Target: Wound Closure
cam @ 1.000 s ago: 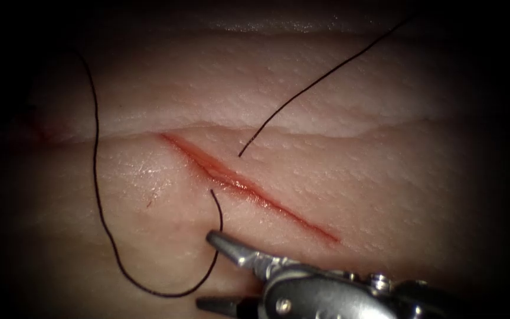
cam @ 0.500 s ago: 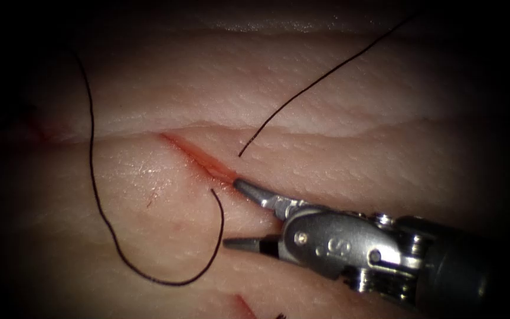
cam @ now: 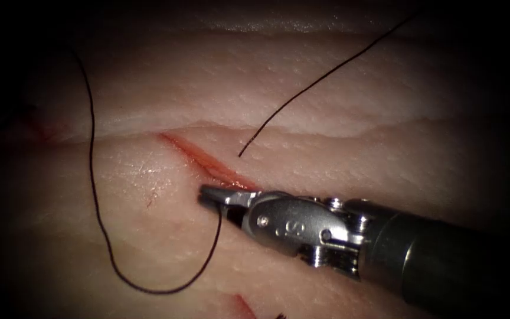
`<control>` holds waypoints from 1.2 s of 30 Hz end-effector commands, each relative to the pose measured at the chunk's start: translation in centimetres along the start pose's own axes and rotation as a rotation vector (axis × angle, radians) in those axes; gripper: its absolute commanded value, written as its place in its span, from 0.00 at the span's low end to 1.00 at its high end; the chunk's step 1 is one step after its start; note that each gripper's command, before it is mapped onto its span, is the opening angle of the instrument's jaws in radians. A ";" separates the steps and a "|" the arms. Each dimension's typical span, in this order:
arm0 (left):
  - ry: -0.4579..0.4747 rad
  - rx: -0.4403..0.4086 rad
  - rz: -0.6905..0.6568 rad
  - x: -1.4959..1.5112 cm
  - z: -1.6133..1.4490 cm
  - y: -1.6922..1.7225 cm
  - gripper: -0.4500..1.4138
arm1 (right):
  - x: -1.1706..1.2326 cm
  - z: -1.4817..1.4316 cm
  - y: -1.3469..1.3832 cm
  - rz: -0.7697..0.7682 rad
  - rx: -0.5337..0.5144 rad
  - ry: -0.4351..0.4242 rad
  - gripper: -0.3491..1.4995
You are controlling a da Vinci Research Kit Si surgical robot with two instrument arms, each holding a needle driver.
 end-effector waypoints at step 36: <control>-0.013 -0.005 0.012 -0.13 0.17 0.09 0.00 | 1.73 -0.17 -1.26 -0.070 0.243 0.034 0.82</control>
